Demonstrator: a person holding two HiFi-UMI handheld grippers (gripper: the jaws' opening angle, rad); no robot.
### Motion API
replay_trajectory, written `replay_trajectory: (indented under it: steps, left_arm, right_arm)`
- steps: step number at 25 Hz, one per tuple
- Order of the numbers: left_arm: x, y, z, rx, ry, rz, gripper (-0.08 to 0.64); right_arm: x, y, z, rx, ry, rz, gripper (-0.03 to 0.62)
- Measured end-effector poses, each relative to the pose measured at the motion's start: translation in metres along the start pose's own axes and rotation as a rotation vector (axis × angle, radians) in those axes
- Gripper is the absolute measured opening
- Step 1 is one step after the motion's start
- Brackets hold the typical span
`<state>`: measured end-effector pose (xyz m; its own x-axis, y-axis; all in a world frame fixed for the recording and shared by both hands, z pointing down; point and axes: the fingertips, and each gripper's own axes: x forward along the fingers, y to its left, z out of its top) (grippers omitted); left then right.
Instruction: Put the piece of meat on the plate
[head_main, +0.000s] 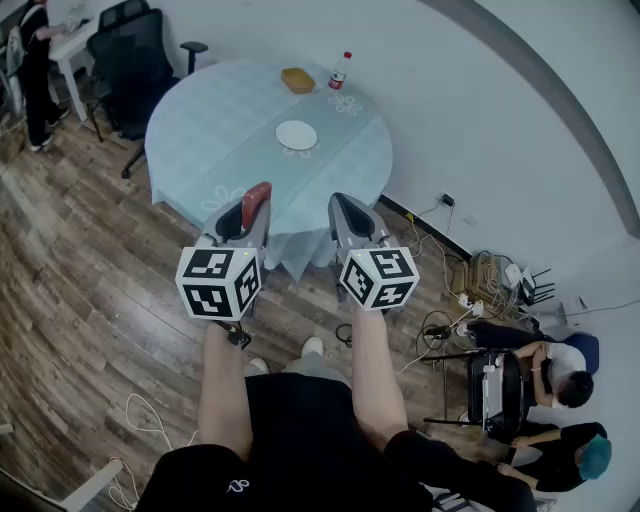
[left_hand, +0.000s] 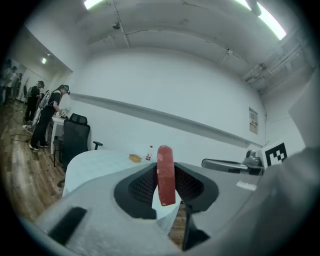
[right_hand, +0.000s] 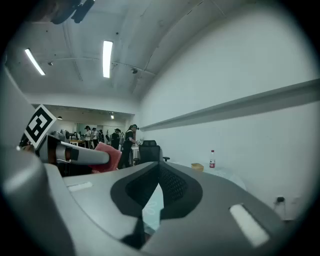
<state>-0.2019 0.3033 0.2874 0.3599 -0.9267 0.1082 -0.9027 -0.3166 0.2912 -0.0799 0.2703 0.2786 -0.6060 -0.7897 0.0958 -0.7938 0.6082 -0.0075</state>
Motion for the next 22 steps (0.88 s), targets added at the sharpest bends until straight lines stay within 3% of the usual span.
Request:
replay_trajectory:
  steps: [7, 22]
  left_arm:
    - [-0.005, 0.002, 0.0, -0.012, -0.009, -0.001, 0.087]
    - [0.033, -0.024, 0.003, -0.034, -0.009, -0.102, 0.087]
  right_arm:
    - [-0.007, 0.006, 0.003, 0.036, -0.049, 0.012, 0.011]
    - [-0.018, -0.044, -0.002, 0.041, -0.033, -0.087, 0.011]
